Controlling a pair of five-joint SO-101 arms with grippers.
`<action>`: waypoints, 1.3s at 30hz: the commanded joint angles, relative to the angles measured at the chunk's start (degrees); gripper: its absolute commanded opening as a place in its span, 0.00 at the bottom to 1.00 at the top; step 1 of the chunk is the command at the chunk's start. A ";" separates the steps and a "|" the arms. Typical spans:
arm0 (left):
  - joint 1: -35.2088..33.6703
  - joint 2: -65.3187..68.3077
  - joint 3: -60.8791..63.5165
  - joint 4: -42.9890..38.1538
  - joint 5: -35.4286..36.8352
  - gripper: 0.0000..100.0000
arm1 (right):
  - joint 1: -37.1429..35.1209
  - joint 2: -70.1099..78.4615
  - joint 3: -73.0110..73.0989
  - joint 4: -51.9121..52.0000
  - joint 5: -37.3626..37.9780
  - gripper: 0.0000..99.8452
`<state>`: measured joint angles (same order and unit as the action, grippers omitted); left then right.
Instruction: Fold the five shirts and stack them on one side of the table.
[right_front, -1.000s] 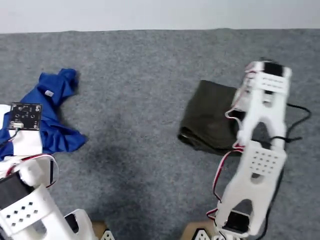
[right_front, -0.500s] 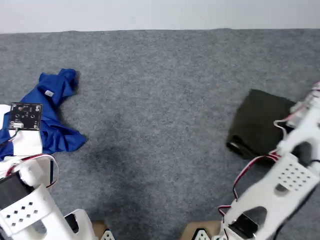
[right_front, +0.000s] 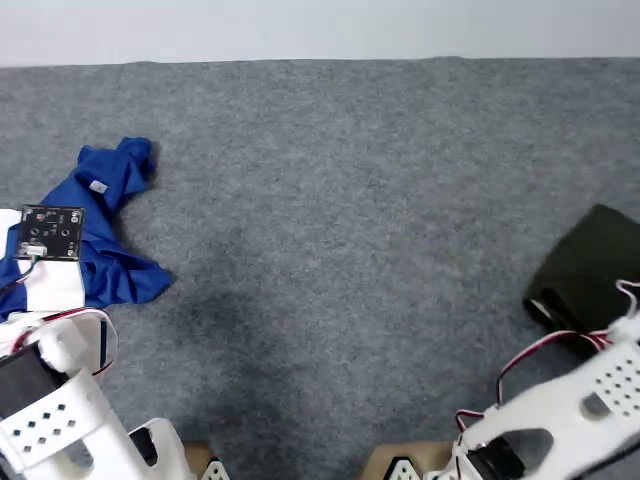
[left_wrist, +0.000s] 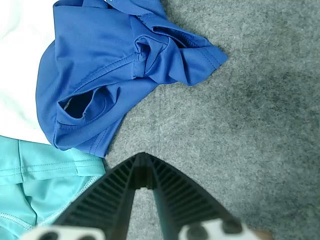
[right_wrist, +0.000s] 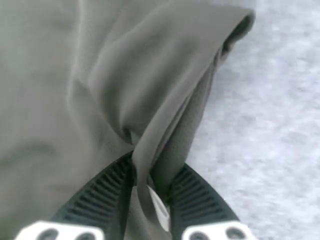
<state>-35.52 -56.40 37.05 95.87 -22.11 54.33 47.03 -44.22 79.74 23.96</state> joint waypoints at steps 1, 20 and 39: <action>0.09 -0.53 -0.40 -0.79 -0.44 0.00 | 3.74 -0.22 -0.97 -1.98 1.93 0.01; 0.09 -0.62 -0.40 -0.70 -0.53 0.00 | 8.04 2.33 -0.97 -5.67 3.52 0.03; 0.09 -0.62 2.59 -0.97 -0.53 0.00 | 1.36 -13.14 -15.56 22.46 -5.63 0.23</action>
<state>-35.52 -56.40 40.13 95.87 -22.11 59.60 40.35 -55.91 95.12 22.20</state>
